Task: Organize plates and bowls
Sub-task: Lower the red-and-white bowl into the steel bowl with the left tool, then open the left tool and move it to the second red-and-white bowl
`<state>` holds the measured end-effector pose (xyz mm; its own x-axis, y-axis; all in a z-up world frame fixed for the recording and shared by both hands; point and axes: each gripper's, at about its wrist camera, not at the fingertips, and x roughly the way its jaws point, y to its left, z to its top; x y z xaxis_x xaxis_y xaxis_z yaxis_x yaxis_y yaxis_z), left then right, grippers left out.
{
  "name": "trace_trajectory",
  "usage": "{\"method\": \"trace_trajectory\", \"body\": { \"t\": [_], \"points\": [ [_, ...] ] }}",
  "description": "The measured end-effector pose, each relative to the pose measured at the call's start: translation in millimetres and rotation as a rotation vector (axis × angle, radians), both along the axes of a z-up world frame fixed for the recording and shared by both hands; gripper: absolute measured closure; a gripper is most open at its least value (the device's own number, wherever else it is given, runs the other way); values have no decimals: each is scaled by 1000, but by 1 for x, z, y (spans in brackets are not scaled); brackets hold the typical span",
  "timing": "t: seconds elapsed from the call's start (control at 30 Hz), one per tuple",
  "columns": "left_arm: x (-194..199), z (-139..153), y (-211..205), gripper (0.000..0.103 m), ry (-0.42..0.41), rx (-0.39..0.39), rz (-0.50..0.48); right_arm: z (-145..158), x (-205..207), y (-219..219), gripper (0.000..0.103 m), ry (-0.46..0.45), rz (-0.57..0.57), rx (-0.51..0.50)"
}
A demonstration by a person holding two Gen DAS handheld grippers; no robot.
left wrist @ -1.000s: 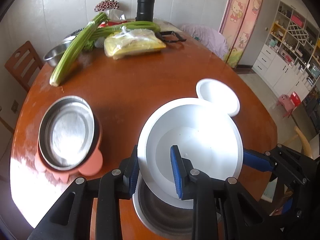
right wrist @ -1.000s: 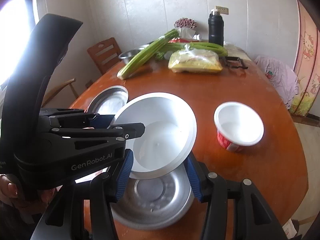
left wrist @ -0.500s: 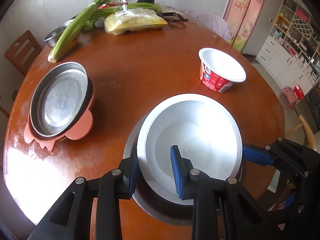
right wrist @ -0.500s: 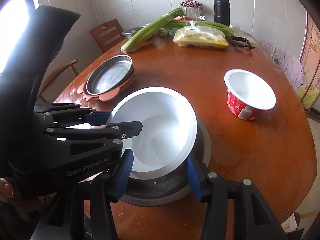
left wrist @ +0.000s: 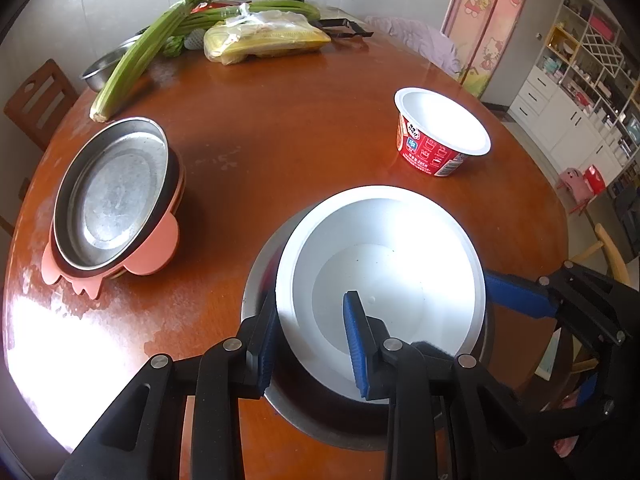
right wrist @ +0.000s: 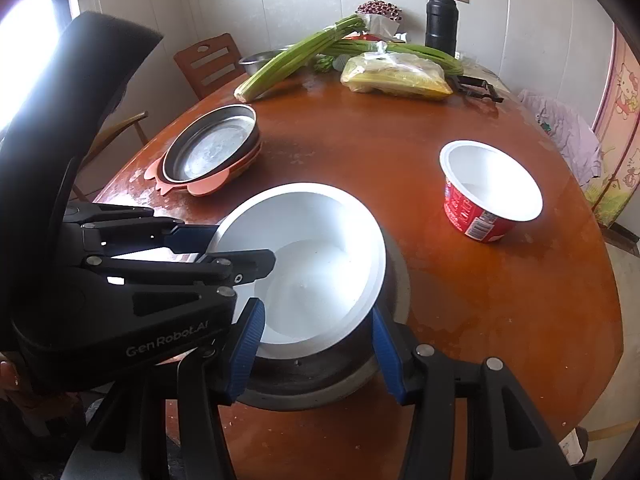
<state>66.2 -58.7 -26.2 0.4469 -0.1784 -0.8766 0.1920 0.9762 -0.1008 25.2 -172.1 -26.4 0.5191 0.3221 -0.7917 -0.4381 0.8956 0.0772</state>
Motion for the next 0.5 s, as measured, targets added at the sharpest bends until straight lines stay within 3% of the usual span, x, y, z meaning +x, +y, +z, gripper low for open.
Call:
{"method": "trace_trajectory", "body": {
  "t": [0.23,0.5],
  "points": [
    [-3,6,0,70,-16,6,5,5,-1,-7,50,-17,-16,0],
    [-8,25,4,61,-73,-5,23,14,0,-17,50,-48,-42,13]
  ]
}}
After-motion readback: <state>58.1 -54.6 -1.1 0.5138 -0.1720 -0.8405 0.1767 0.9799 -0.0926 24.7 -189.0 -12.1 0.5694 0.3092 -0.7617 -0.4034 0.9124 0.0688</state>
